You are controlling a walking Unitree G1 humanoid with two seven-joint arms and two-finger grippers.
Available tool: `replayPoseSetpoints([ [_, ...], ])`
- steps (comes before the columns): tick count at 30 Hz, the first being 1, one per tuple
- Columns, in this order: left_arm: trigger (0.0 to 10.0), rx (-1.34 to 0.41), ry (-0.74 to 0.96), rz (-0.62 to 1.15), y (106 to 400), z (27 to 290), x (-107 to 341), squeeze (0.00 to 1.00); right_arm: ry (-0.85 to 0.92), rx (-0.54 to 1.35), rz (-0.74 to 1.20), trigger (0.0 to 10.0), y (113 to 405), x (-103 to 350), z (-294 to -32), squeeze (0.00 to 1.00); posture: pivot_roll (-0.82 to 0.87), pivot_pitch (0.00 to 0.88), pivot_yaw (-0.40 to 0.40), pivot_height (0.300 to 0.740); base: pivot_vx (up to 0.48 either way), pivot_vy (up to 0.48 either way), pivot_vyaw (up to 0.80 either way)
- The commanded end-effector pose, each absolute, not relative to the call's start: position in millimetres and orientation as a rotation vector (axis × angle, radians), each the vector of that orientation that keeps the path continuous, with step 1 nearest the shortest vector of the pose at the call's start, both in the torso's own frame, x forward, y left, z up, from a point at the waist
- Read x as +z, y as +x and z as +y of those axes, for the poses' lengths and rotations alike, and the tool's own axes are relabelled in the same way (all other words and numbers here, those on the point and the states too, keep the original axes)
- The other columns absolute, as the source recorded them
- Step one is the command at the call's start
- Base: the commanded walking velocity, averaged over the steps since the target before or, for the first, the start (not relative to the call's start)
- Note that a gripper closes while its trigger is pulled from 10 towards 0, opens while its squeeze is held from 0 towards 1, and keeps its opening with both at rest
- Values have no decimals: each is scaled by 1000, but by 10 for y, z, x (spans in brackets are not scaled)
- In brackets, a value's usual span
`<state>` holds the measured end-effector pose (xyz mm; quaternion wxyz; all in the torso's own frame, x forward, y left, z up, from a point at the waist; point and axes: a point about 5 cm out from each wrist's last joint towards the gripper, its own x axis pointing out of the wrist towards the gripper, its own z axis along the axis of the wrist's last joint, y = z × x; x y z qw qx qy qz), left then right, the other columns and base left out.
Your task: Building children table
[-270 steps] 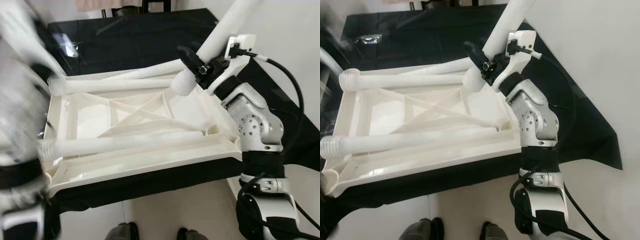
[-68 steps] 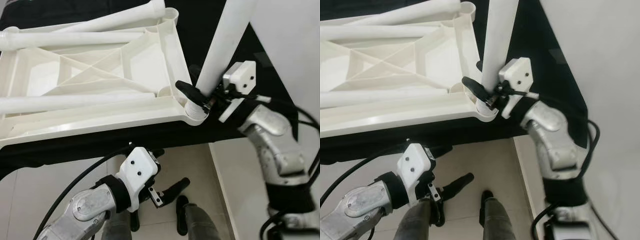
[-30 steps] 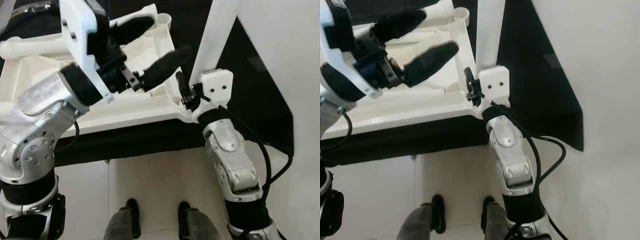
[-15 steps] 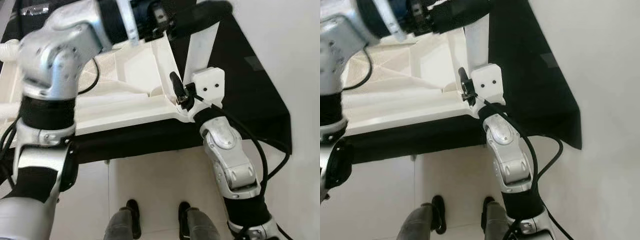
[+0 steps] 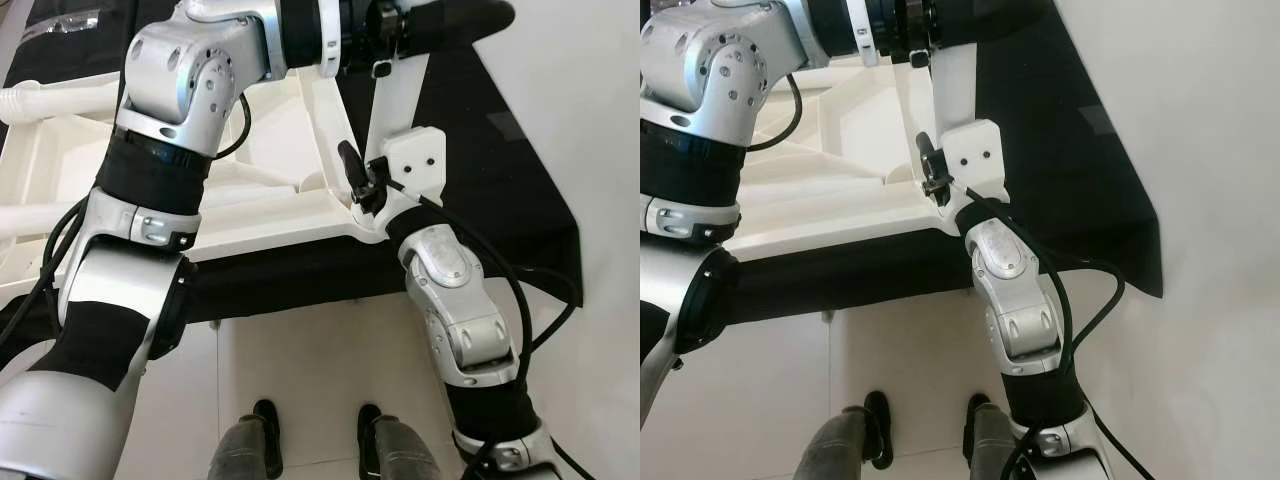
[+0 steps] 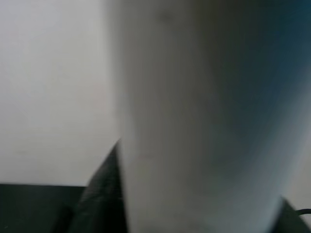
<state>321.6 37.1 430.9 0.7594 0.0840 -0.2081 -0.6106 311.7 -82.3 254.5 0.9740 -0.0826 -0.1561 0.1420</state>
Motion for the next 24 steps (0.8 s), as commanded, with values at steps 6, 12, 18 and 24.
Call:
replayPoseSetpoints([
  [6, 0, -1317, 213, -484, 3219, 315, 4414, 0, -186, 405, -161, 10000, 3119, 2211, -668, 0, 44, 295, 28, 740, 0, 0, 0],
  [12, 0, -1366, 201, -480, 3215, 260, 4423, 0, -192, 403, -173, 10000, 3227, 2291, -837, 976, 42, 295, 29, 740, 0, 0, 0],
  [18, 0, -1401, 208, -477, 3203, 210, 4424, 0, -140, 512, -209, 10000, 3290, 2414, -881, 1000, 44, 297, 33, 740, 0, 0, 0],
  [24, 0, -1474, 251, -477, 3164, 22, 4432, 0, -276, 851, -319, 10000, 3509, 2880, -1023, 816, 49, 297, 49, 740, 0, 0, 0],
])
